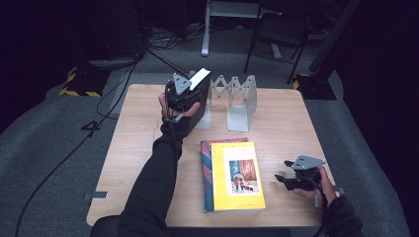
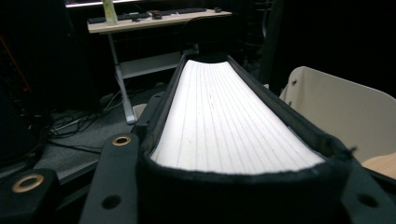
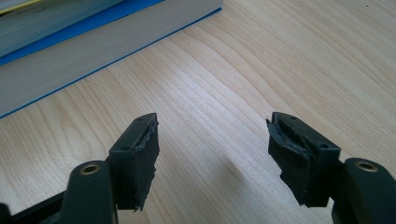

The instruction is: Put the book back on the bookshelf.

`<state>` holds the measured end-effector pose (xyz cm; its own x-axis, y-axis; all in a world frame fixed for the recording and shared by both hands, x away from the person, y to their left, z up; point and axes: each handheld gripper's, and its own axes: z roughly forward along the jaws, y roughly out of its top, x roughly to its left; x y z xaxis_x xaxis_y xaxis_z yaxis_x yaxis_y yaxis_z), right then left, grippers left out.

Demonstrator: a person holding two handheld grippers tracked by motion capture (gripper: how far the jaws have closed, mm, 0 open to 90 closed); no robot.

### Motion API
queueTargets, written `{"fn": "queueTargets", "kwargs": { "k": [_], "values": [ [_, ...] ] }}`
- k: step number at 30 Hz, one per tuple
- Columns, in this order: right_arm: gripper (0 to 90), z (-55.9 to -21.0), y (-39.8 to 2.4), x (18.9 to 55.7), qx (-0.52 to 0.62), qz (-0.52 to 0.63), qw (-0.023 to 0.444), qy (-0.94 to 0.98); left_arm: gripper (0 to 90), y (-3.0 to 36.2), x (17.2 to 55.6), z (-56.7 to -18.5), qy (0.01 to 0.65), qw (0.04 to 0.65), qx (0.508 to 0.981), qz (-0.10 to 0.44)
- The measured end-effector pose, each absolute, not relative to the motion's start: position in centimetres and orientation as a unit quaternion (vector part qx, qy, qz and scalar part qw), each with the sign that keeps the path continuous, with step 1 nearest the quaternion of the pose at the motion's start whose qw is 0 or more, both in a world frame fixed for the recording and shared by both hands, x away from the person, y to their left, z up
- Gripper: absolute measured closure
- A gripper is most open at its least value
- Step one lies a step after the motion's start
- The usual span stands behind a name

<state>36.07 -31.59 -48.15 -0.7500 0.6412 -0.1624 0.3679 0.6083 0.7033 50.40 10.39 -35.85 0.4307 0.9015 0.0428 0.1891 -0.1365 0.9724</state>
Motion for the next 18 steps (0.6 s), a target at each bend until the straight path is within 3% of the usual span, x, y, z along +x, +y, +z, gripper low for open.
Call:
{"fn": "queueTargets", "kwargs": {
  "k": [18],
  "values": [
    [33.9, -48.1, -31.5, 36.0, 0.286, 0.332, 0.204, 0.875, 50.6, 10.6, 50.2, -37.6, 0.435, 0.506, 0.654, 0.356]
  ]
}}
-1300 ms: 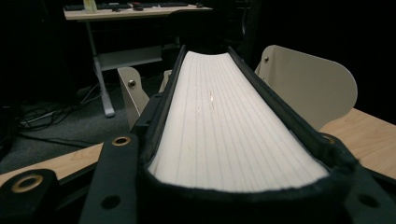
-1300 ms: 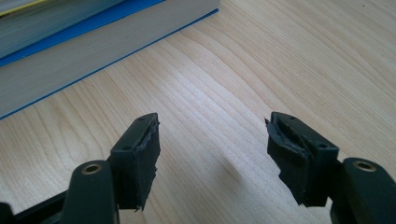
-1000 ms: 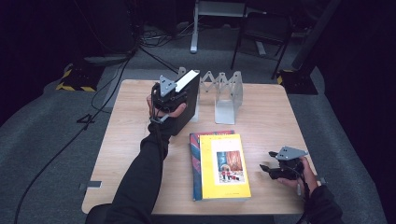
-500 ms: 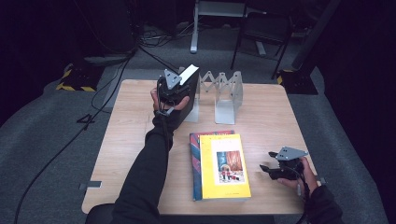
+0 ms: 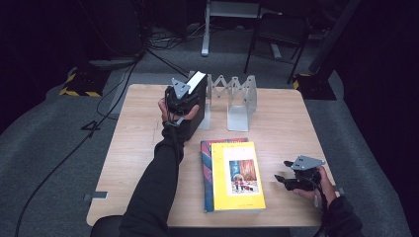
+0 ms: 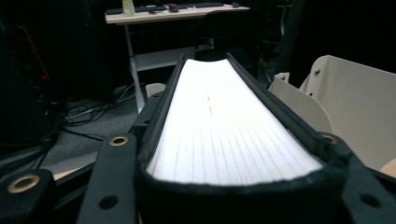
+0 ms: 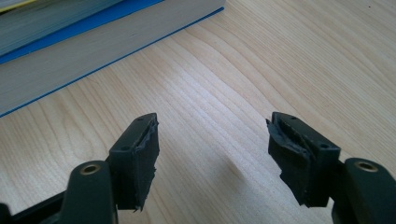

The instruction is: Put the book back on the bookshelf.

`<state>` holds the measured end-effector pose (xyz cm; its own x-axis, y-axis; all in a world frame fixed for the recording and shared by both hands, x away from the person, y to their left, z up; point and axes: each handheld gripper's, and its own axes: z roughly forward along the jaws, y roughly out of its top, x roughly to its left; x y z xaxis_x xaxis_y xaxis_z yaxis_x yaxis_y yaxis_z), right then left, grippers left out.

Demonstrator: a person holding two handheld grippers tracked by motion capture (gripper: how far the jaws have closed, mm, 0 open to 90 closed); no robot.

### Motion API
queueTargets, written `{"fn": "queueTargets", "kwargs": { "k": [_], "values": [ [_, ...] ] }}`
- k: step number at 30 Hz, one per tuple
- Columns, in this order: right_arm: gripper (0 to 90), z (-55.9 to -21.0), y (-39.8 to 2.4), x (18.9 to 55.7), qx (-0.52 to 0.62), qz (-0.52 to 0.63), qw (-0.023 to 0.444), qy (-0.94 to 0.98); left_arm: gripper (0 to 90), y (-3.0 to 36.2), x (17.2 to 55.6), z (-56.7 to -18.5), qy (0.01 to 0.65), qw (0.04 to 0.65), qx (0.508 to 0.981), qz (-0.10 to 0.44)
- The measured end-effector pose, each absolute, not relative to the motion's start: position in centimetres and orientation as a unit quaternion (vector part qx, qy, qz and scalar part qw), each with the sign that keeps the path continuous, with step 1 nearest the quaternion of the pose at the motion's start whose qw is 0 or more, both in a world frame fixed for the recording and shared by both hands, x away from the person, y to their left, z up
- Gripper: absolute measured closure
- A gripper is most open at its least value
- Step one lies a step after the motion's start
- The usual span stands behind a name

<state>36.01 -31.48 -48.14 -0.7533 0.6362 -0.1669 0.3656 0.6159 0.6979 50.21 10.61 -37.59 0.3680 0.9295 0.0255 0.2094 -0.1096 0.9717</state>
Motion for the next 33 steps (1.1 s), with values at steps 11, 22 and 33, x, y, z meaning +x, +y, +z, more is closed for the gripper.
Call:
{"fn": "queueTargets", "kwargs": {
  "k": [11, 22, 33],
  "values": [
    [33.8, -48.3, -31.4, 36.0, 0.284, 0.329, 0.205, 0.877, 49.1, 10.0, 49.1, -38.9, 0.454, 0.502, 0.626, 0.386],
    [33.8, -48.2, -31.3, 36.0, 0.284, 0.326, 0.207, 0.878, 46.2, 10.0, 48.3, -39.3, 0.435, 0.489, 0.643, 0.397],
    [33.4, -48.3, -31.4, 36.0, 0.286, 0.325, 0.206, 0.878, 35.4, 12.0, 47.4, -39.6, 0.401, 0.462, 0.713, 0.343]
  ]
}}
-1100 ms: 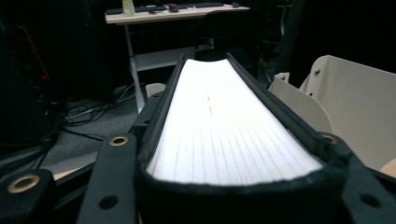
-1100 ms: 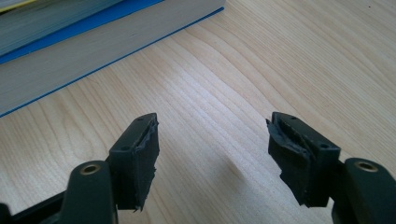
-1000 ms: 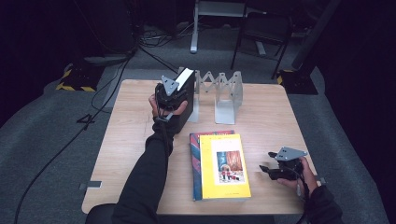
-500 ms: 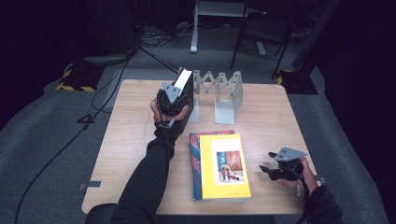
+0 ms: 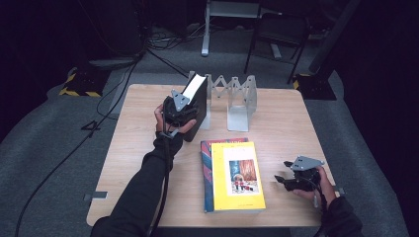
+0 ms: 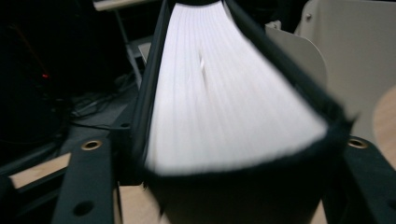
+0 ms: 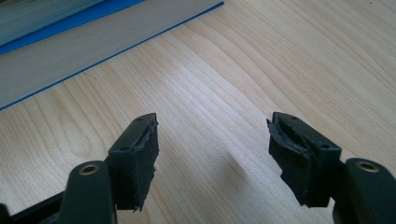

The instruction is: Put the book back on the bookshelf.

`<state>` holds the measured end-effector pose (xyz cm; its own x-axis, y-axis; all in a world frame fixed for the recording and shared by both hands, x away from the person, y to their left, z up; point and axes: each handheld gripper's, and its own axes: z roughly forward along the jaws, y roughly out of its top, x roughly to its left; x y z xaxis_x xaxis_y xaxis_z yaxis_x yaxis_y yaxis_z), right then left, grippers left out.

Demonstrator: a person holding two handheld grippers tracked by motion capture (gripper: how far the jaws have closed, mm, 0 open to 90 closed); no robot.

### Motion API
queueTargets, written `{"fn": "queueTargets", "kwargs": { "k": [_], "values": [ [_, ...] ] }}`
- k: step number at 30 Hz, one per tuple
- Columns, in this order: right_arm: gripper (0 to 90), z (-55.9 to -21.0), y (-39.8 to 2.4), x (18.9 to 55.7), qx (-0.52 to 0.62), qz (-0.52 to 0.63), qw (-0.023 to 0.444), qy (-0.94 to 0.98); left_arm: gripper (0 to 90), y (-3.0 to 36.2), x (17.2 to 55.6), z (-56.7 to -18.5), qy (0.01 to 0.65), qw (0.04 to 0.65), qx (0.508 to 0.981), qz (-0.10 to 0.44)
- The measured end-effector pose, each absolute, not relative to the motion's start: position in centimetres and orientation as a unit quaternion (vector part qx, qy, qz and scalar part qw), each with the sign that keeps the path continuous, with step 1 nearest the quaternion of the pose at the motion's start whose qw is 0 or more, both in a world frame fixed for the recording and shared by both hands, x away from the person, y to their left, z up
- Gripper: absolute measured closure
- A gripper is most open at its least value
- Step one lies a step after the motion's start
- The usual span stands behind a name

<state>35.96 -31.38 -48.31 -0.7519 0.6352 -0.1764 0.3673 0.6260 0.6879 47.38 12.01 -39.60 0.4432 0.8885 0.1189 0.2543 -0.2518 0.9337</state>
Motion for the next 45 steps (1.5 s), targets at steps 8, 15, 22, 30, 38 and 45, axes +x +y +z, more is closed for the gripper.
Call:
{"fn": "queueTargets", "kwargs": {
  "k": [8, 15, 22, 30, 38, 45],
  "values": [
    [33.4, -48.5, -31.2, 35.9, 0.284, 0.319, 0.203, 0.881, 40.5, 12.7, 46.2, -41.5, 0.414, 0.47, 0.717, 0.305],
    [33.5, -48.7, -31.2, 36.0, 0.286, 0.318, 0.202, 0.881, 49.9, 11.8, 45.7, -42.6, 0.443, 0.474, 0.686, 0.328],
    [33.5, -48.7, -31.2, 36.0, 0.286, 0.32, 0.201, 0.881, 50.3, 10.9, 46.6, -42.5, 0.472, 0.471, 0.663, 0.34],
    [33.5, -48.7, -31.1, 36.0, 0.284, 0.32, 0.2, 0.882, 48.4, 9.6, 47.8, -42.6, 0.477, 0.457, 0.655, 0.368],
    [33.5, -48.6, -31.2, 36.0, 0.283, 0.321, 0.201, 0.881, 45.3, 9.4, 47.8, -42.6, 0.483, 0.455, 0.646, 0.377],
    [33.3, -48.6, -31.2, 36.0, 0.283, 0.32, 0.201, 0.882, 41.3, 10.9, 46.5, -42.5, 0.464, 0.476, 0.658, 0.353]
  ]
}}
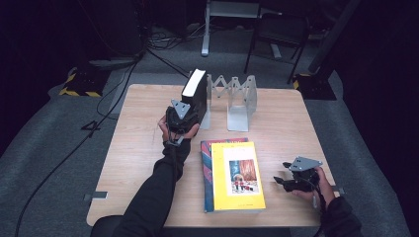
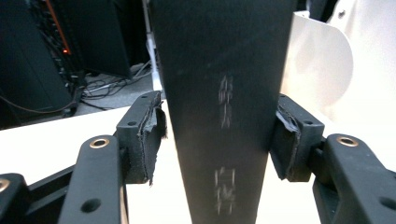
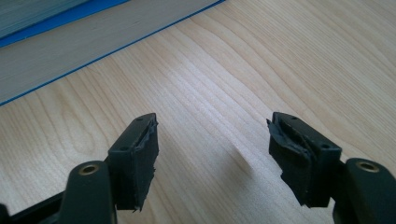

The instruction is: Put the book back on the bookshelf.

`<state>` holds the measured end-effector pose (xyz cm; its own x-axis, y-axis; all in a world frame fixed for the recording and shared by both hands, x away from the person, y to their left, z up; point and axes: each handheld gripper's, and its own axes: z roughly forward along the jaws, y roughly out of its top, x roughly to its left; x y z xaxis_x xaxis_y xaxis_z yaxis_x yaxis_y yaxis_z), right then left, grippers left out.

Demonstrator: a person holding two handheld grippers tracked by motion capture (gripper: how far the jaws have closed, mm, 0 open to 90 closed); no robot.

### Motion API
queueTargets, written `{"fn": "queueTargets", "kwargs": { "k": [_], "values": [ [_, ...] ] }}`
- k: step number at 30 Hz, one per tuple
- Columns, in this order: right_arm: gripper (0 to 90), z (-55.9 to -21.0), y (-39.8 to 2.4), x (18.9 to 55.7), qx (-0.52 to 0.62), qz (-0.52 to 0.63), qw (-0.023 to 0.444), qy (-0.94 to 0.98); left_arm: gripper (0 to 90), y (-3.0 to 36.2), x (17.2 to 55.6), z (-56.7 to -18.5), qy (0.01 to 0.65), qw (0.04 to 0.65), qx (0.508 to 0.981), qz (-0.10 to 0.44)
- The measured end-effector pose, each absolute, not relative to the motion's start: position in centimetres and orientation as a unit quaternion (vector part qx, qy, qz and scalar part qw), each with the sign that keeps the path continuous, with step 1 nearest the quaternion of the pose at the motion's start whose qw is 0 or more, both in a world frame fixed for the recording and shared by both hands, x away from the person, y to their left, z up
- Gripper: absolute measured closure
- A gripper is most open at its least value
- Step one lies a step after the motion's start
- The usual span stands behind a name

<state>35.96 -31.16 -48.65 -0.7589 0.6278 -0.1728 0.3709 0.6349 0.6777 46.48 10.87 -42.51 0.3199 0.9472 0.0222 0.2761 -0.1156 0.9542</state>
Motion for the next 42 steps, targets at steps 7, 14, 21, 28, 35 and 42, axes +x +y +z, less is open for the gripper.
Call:
{"fn": "queueTargets", "kwargs": {
  "k": [7, 14, 21, 28, 35, 42],
  "values": [
    [33.2, -48.6, -31.1, 35.9, 0.281, 0.319, 0.201, 0.883, 44.6, 12.1, 44.8, -42.9, 0.447, 0.479, 0.677, 0.335],
    [33.2, -48.6, -31.0, 35.9, 0.28, 0.317, 0.201, 0.883, 54.1, 11.4, 44.8, -44.7, 0.45, 0.439, 0.707, 0.323],
    [33.3, -48.6, -31.0, 35.9, 0.279, 0.317, 0.201, 0.884, 52.2, 10.6, 45.2, -45.0, 0.46, 0.431, 0.7, 0.336],
    [33.3, -48.7, -31.0, 35.9, 0.28, 0.317, 0.2, 0.884, 52.3, 10.6, 46.1, -44.8, 0.472, 0.432, 0.693, 0.332],
    [33.3, -48.7, -31.0, 35.9, 0.279, 0.317, 0.2, 0.884, 52.4, 10.2, 46.9, -44.8, 0.482, 0.428, 0.688, 0.333],
    [33.3, -48.5, -31.1, 35.9, 0.281, 0.32, 0.201, 0.882, 52.2, 10.2, 46.8, -44.8, 0.485, 0.433, 0.685, 0.328]
  ]
}}
